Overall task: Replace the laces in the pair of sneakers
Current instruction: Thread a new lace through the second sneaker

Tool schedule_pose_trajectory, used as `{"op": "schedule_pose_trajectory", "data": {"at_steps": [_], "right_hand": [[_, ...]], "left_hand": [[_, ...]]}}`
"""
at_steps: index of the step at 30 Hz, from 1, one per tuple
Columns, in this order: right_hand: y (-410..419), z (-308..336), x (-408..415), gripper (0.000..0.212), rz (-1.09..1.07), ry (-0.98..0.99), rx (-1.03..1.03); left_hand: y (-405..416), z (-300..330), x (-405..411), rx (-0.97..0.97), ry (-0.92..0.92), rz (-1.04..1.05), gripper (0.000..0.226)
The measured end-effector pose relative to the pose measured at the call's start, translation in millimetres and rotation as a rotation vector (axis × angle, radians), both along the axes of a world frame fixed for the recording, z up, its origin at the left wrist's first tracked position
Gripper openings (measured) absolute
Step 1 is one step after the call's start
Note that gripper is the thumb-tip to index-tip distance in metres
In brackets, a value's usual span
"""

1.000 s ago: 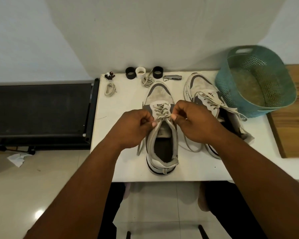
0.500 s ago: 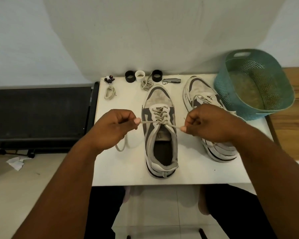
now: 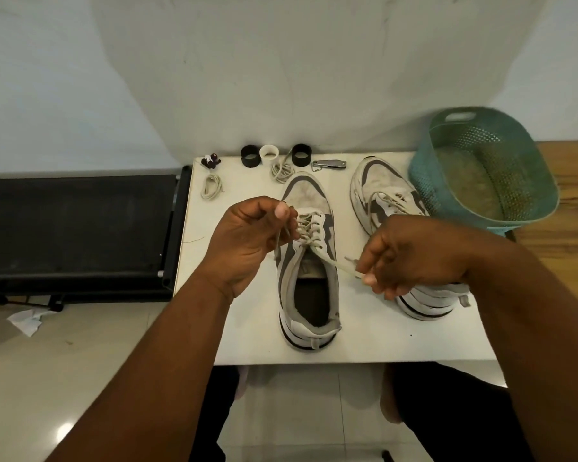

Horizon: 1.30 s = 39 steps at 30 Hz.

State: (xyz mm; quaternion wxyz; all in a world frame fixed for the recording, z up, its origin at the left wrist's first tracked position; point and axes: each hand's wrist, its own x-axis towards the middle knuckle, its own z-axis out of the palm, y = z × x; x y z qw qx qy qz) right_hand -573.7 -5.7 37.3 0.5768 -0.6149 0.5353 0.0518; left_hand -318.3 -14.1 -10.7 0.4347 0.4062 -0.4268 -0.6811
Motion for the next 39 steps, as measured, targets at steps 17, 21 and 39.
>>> {"op": "schedule_pose_trajectory", "data": {"at_steps": [17, 21, 39], "right_hand": [[-3, -24, 64, 0.021, -0.877, -0.758, -0.345], [-5, -28, 69, 0.019, -0.828, -0.729, -0.438], [-3, -35, 60, 0.027, -0.544, -0.567, -0.665]], "left_hand": [[-3, -5, -29, 0.067, 0.336, 0.09, 0.042], [-4, 1, -28, 0.03, 0.23, 0.077, 0.016], [-4, 10, -21, -0.14, -0.01, -0.155, 0.069]]}}
